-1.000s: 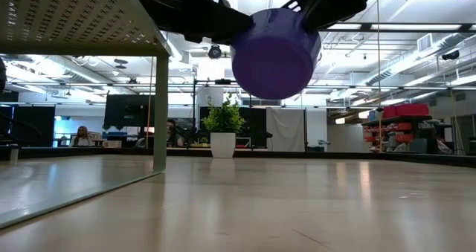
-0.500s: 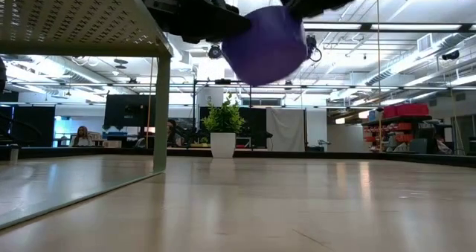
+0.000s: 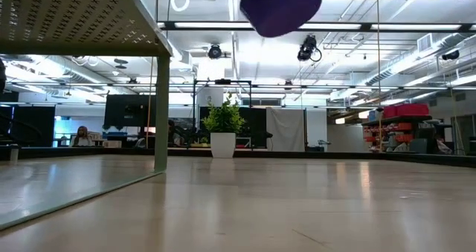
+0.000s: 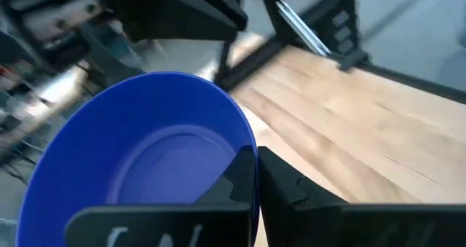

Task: Pick & Place Mini bowls
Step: Stack the blue bowl on top of the stacked blue bowl on the shelf

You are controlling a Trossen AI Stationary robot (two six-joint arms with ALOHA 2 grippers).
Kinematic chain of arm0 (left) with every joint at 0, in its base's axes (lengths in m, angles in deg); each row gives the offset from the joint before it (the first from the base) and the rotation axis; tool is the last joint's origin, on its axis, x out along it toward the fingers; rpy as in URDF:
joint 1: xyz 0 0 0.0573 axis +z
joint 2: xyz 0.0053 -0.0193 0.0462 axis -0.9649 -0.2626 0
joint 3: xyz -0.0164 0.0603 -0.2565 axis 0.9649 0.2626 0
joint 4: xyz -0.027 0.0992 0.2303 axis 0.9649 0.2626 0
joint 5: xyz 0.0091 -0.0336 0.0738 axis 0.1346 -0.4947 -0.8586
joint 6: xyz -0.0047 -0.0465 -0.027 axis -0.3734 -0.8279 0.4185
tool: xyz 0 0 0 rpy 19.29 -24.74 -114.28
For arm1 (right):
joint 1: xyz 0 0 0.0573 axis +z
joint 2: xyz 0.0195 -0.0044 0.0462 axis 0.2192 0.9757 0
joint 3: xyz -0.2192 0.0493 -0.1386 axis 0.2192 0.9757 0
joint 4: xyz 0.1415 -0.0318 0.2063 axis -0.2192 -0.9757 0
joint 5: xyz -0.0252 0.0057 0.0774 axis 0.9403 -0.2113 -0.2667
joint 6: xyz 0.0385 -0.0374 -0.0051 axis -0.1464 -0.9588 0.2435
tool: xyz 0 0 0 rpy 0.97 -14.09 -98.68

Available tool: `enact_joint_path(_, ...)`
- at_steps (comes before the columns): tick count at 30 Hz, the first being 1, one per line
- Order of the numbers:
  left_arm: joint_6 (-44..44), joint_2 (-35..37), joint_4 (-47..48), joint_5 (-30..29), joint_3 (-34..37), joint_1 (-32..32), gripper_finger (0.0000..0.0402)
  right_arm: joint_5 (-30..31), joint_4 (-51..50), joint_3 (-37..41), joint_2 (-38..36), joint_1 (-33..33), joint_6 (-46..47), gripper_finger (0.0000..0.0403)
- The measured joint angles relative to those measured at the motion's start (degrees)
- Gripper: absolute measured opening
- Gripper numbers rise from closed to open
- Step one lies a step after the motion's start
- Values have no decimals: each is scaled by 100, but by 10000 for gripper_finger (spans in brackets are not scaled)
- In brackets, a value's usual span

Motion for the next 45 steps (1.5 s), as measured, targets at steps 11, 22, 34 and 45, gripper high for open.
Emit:
enact_joint_path(11, -670, -2, 4077, -981, -2767, -1111, 7, -20, 2679, 2236, 53, 1037, 1044, 13)
enact_joint_path(22, -3521, -1, 6890, -2758, -3858, -2640, 5, -34, 5499, 3826, 52, 1147, 1243, 7)
enact_joint_path(34, -6294, -1, 8505, -4054, -3866, -4025, 7, -18, 5563, 3834, 52, 982, 1264, 6)
enact_joint_path(45, -7371, 2, 8817, -5021, -3795, -4796, 6, -40, 5554, 3837, 52, 975, 1367, 6)
